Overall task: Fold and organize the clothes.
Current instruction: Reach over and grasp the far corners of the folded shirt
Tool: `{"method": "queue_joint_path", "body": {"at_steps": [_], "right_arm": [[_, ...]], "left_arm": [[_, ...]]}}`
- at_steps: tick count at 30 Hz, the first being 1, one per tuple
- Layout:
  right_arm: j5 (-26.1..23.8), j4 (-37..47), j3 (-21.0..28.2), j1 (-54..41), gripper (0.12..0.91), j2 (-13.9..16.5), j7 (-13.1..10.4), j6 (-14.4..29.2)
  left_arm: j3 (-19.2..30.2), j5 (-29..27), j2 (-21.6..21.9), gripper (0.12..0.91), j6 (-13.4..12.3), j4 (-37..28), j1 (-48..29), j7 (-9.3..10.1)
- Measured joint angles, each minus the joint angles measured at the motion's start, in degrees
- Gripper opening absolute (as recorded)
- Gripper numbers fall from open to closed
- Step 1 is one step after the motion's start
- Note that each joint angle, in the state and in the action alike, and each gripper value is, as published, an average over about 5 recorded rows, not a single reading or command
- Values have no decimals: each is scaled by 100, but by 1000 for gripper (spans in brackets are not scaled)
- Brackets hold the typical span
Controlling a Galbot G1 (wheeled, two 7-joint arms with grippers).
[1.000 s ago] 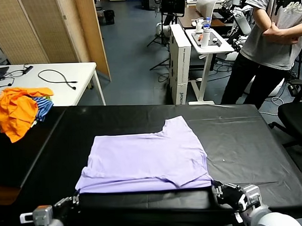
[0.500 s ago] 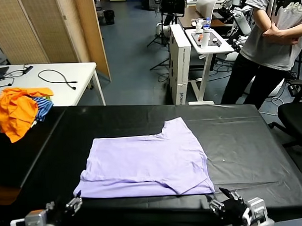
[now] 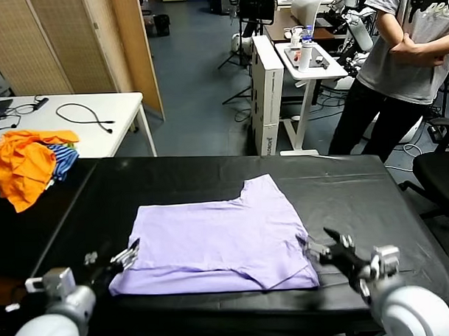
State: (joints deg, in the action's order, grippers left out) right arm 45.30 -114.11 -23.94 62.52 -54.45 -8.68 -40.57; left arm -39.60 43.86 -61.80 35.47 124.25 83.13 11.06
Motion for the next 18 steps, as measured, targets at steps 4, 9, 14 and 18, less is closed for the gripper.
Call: {"method": "queue_joint_path", "body": {"at_steps": [4,9,14,18], "right_arm": [[2,526,446,-693,907,-9,-26,-38],[1,1128,942,-1376,907,-93,-30,-48],[-33,1643,1307,-1832,907,-217,-3,-29],[-137,1978,1532,-2090,907,-309,72,16]], "left_arm": [[186,297,233,907,-38,-496,-559,40],[485,371,398,907,-68,-1169,-1225,-14],[854,340,475,907,-23,-1716,-1760,-54],[1152,311,524,907,50,-2070,-2120,-91]]}}
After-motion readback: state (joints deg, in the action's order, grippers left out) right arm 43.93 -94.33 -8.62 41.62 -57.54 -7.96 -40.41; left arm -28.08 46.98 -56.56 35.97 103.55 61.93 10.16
